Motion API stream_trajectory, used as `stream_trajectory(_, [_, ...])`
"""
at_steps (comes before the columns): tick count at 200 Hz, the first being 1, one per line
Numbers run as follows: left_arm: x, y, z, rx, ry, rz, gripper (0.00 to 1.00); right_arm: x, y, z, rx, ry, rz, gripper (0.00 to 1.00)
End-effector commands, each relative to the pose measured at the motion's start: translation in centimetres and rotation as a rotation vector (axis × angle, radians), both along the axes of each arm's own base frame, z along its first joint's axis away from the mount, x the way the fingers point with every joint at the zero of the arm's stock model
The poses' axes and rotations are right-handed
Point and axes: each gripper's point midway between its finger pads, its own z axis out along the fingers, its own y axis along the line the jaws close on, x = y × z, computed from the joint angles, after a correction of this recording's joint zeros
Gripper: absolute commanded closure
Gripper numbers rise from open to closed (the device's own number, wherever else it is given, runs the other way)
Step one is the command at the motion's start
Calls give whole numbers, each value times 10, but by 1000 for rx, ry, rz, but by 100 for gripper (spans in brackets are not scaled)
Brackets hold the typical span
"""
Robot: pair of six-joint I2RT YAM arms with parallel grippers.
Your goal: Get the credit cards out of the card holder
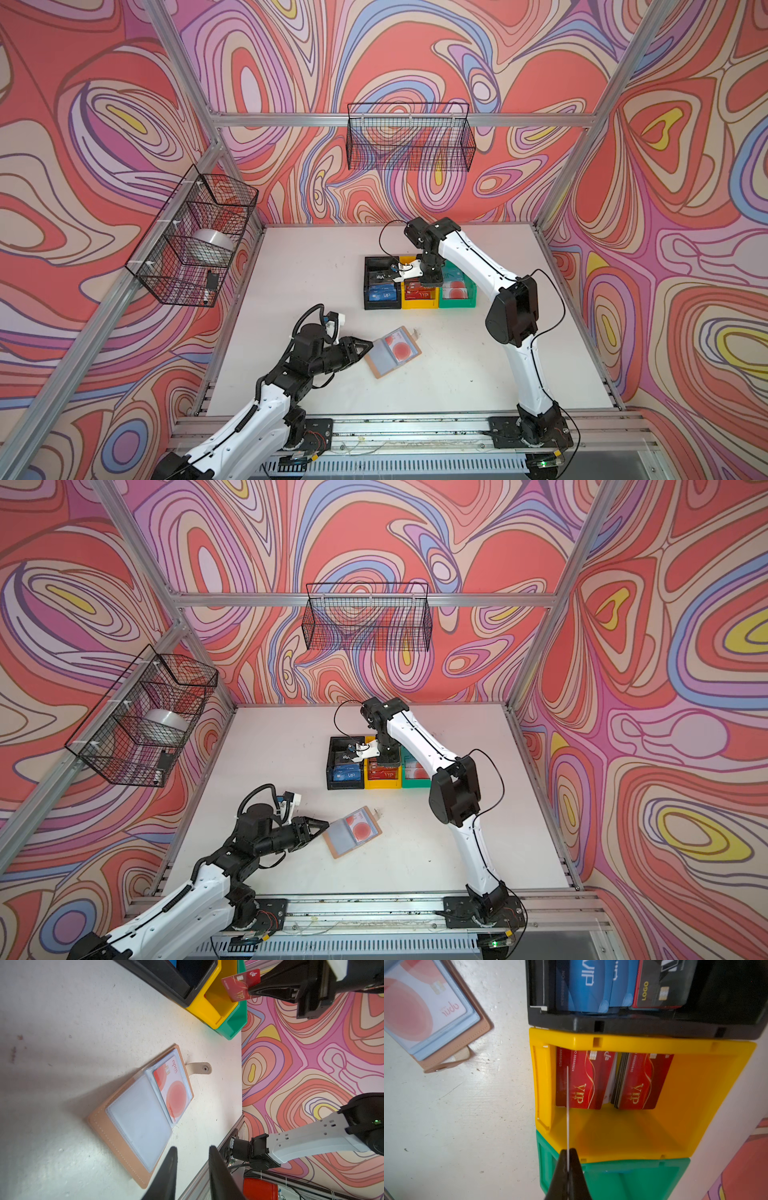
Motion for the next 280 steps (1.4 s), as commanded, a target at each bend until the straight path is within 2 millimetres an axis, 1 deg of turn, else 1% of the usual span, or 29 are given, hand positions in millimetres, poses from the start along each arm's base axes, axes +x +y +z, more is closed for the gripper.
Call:
stream_trajectory(1, [6,-1,11,-4,-42,4,71,3,8,-7,24,13,24,100])
stream_trajectory(33, [7,1,11,11,-43,5,71,3,12,-20,25,45,31,100])
stream_trajectory(82, [9,1,8,25,-38,7,70,2,11,-37,7,79,40,100])
stream_trajectory(131, [12,-1,5,32,-28,2,70,2,13,-39,30,94,44,100])
stream_trajectory(145, [13,-1,4,34,-26,3,70,2,12,-42,25,99,41,94])
stream_trajectory(172, [14,-1,6,34,-30,4,70,2,9,-44,27,105,33,92])
stream_trajectory(280, [14,1,3,50,-26,10,71,-9,6,-50,57,196,1,94])
